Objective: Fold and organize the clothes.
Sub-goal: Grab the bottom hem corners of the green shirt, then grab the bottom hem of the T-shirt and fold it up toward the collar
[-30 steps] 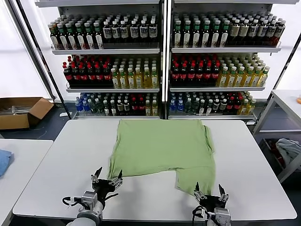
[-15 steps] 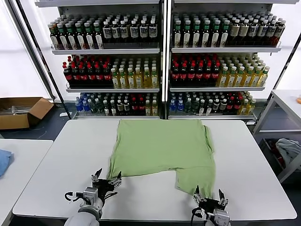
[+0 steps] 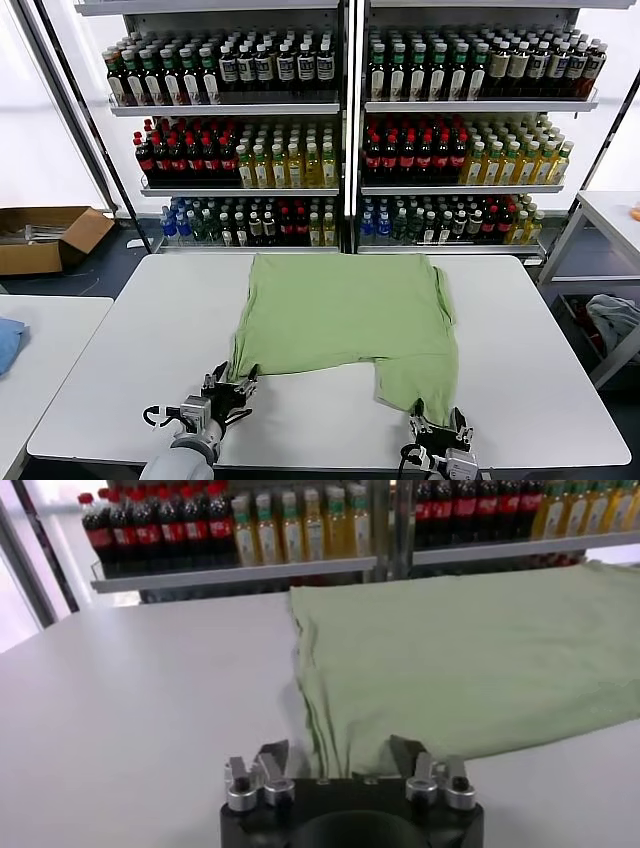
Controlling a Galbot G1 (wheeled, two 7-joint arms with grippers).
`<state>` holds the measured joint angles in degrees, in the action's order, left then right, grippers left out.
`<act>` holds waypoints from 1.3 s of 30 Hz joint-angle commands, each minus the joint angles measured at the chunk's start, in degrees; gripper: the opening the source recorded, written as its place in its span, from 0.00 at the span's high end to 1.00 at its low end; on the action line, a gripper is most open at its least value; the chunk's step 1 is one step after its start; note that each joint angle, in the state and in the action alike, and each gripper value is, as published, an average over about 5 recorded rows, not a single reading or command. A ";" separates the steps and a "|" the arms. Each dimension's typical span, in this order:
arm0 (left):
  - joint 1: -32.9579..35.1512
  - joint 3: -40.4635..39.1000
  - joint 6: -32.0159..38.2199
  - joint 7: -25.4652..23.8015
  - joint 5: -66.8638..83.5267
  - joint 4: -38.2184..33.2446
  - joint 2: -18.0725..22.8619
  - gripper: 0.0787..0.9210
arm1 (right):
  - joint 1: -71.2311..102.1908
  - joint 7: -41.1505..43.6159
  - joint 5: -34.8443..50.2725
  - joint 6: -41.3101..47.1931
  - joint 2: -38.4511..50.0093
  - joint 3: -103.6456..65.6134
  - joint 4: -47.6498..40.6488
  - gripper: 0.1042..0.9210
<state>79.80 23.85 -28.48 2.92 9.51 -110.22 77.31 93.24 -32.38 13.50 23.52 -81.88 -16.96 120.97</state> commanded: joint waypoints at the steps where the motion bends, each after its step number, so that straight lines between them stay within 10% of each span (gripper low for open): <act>1: 0.40 -0.54 -0.93 -0.02 0.92 0.29 0.10 0.51 | 0.09 -0.11 0.19 -0.07 -0.03 0.22 -0.82 0.60; 16: 0.30 -0.49 1.38 0.23 2.56 -0.66 0.57 0.98 | -1.11 4.42 -0.06 -3.30 1.83 -0.85 2.45 1.00; 39: -25.29 -2.27 15.87 5.70 16.12 18.06 2.37 0.99 | -34.10 11.06 -2.34 -9.81 5.14 -3.14 -17.28 1.00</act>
<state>68.91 22.64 -17.15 7.15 19.05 -104.43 79.68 72.38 -22.42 11.13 15.12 -77.67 -19.64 112.60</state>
